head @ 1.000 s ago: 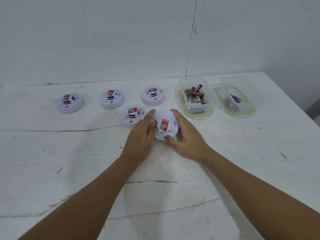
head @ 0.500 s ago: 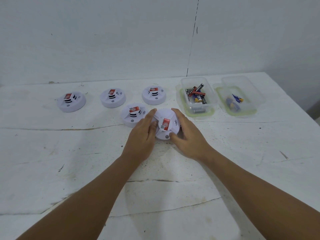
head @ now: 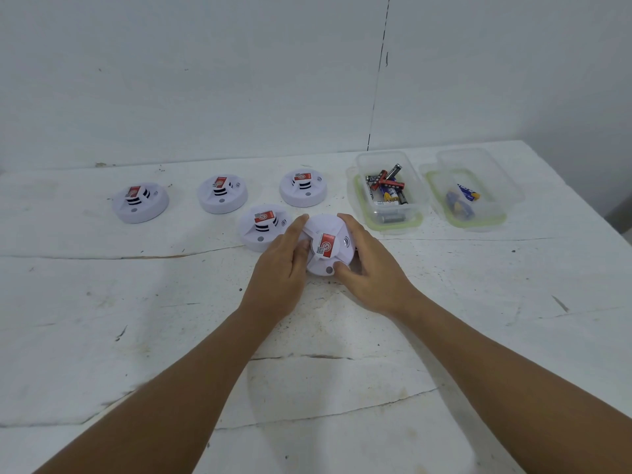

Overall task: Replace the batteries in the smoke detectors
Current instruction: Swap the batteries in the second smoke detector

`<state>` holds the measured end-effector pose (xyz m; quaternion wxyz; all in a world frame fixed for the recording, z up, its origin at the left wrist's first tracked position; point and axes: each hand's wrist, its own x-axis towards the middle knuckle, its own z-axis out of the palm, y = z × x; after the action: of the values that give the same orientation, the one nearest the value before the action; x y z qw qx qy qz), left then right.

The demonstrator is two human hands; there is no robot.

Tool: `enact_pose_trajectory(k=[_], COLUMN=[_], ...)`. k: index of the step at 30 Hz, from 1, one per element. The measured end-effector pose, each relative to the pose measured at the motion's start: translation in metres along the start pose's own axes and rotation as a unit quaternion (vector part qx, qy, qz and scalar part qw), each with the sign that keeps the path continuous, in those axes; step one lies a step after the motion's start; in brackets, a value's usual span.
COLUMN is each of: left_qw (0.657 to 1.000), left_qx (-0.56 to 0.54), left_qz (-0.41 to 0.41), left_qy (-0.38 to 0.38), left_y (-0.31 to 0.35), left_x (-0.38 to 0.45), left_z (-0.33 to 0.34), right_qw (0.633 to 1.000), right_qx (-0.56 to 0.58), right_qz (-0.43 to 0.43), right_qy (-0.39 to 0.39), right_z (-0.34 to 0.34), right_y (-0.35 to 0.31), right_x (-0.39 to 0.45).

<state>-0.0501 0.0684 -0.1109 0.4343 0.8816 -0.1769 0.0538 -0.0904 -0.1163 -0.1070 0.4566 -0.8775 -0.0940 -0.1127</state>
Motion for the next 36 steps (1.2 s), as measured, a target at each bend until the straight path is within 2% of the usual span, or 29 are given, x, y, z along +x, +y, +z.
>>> enact_pose_trajectory(k=[36], left_qw=[1.0], left_qx=[0.003], left_qz=[0.001], left_qy=[-0.002], left_y=[0.0008], left_x=[-0.0011], left_z=[-0.0001], right_qw=[1.0], right_qx=[-0.004], right_qz=[0.007], right_qy=[0.001], right_z=[-0.0003], right_y=[-0.0037], right_x=[-0.0022])
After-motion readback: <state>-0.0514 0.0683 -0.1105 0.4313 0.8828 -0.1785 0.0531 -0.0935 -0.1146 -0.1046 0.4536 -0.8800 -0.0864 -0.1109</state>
